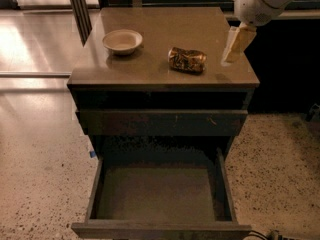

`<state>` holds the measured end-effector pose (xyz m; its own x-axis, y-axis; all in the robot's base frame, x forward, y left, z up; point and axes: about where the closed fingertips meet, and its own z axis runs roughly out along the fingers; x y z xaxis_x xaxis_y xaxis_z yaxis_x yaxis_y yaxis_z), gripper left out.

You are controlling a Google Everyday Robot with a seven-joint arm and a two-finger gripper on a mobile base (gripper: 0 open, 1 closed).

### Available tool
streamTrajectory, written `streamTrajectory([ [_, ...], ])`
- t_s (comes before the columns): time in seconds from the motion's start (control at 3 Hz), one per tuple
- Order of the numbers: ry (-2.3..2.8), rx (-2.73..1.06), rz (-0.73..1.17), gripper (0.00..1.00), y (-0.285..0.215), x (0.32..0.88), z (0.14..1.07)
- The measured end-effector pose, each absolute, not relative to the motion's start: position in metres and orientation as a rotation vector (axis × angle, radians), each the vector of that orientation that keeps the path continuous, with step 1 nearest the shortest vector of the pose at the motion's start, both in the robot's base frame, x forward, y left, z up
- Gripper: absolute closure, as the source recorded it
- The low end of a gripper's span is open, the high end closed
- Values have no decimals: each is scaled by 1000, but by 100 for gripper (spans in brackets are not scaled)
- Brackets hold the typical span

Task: Place orange can into middle drawer

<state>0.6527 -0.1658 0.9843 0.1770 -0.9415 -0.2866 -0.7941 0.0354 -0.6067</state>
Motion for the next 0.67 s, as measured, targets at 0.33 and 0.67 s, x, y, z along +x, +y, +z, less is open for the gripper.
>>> streamTrajectory([
  [0.33, 1630, -1786, -258, 0, -159, 654, 980],
  [0.67, 1601, -1822, -159, 0, -131, 668, 951],
])
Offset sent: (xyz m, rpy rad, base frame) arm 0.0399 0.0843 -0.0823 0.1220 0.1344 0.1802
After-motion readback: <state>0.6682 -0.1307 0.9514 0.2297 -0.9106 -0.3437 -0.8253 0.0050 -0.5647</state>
